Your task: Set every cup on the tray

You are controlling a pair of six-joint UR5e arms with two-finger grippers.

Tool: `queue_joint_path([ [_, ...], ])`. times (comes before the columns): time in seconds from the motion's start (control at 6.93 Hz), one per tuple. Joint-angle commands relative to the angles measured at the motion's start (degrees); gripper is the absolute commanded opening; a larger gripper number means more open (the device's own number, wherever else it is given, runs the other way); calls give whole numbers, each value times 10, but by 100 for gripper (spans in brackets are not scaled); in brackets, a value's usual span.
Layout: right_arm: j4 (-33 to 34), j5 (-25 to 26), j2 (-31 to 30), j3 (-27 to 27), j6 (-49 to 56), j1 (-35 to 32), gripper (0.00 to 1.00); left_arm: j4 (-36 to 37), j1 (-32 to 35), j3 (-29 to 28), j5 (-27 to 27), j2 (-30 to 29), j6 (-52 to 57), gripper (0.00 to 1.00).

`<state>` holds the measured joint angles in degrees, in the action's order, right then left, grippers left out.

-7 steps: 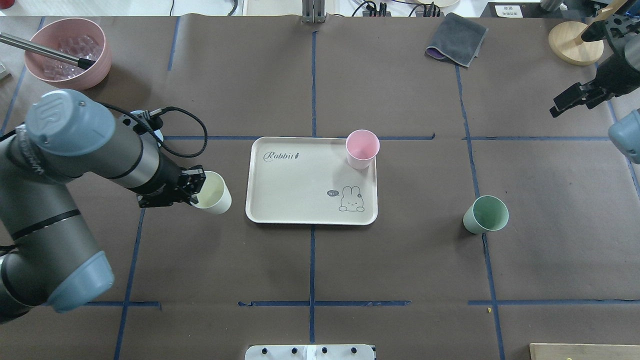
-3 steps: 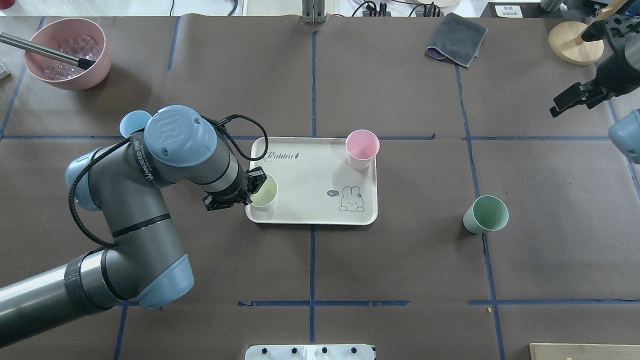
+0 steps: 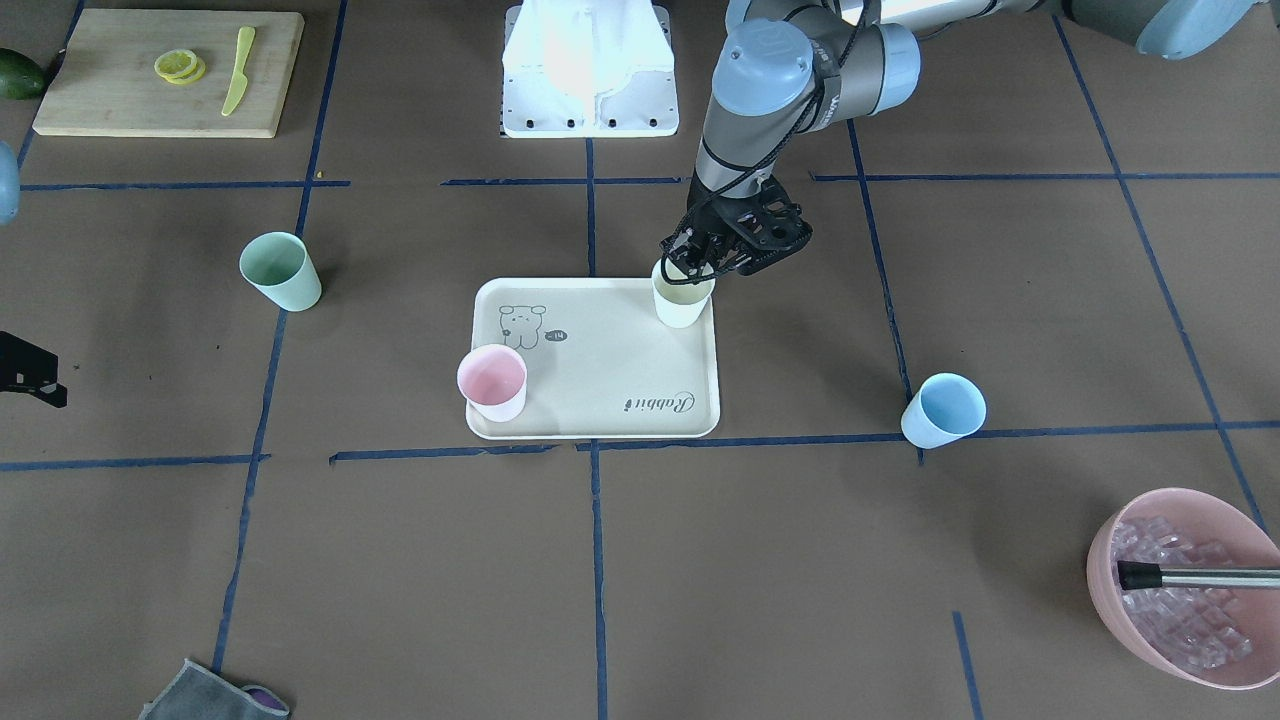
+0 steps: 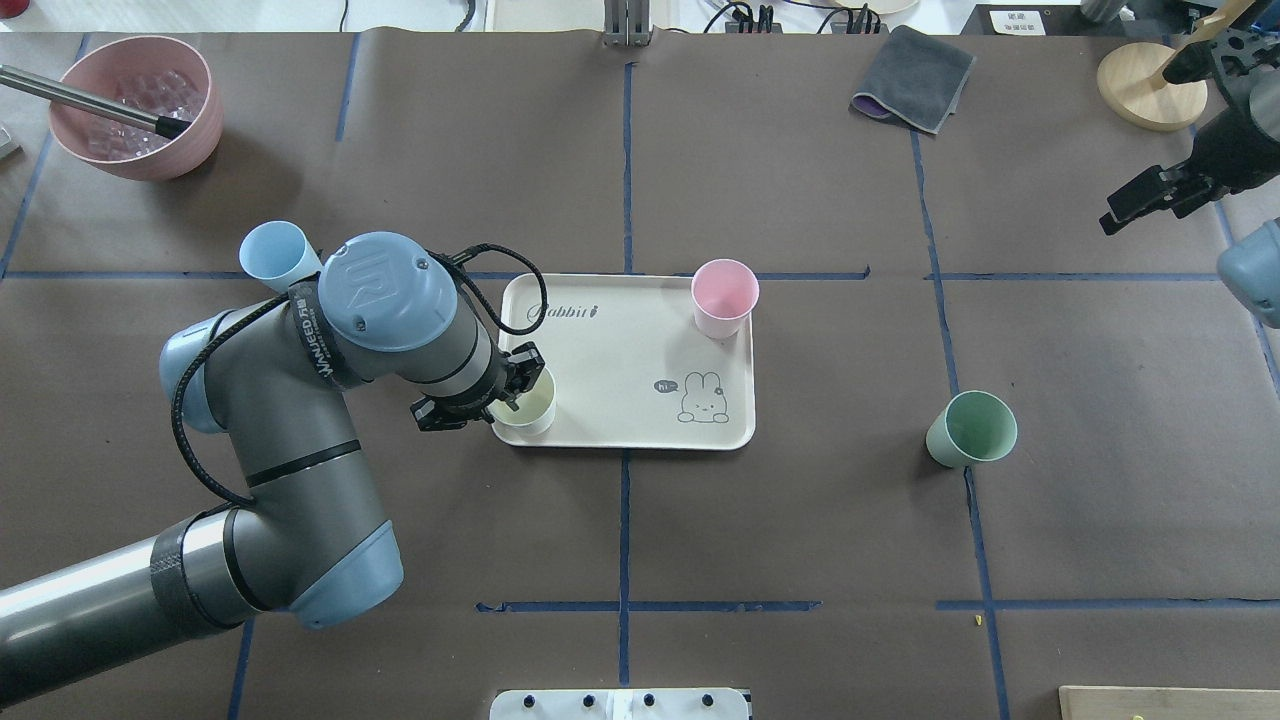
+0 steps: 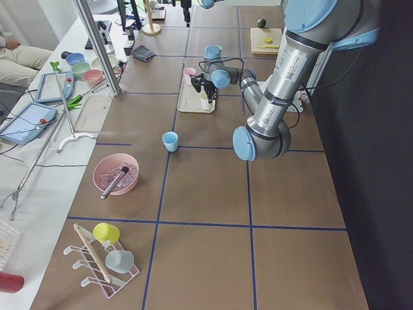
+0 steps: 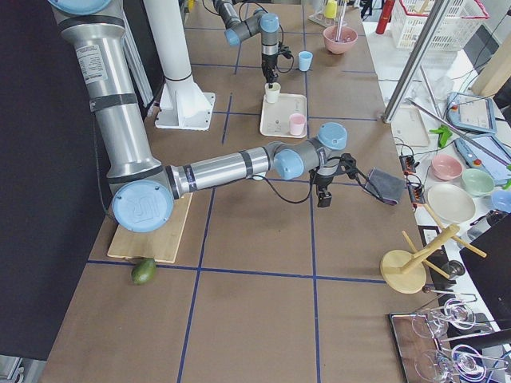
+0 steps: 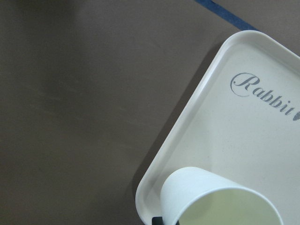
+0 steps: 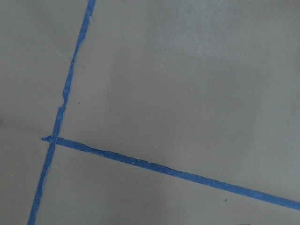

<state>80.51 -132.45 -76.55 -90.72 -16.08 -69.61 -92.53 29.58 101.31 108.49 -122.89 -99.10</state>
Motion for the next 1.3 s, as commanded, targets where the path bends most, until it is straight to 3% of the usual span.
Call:
queue_joint_path([
  [0.0,0,-1,-1,-5,-1,0,99,8,4,25,1,5,8,100],
  [0.29,-1,2,-32,-51,-54,3,99,44,15,80,15,36,78,100],
  [0.72,-3,11,-110,-198,-234,75,99,77,69,137,66,91,188,100],
  [0.87,-3,41,-146,-246,-278,110,99,77,69,137,66,90,188,100],
  [1.01,-4,67,-153,-265,-327,153,99,77,69,137,66,90,188,100],
  [1.16,-47,118,-162,-264,-394,204,98,77,68,137,66,90,188,100],
])
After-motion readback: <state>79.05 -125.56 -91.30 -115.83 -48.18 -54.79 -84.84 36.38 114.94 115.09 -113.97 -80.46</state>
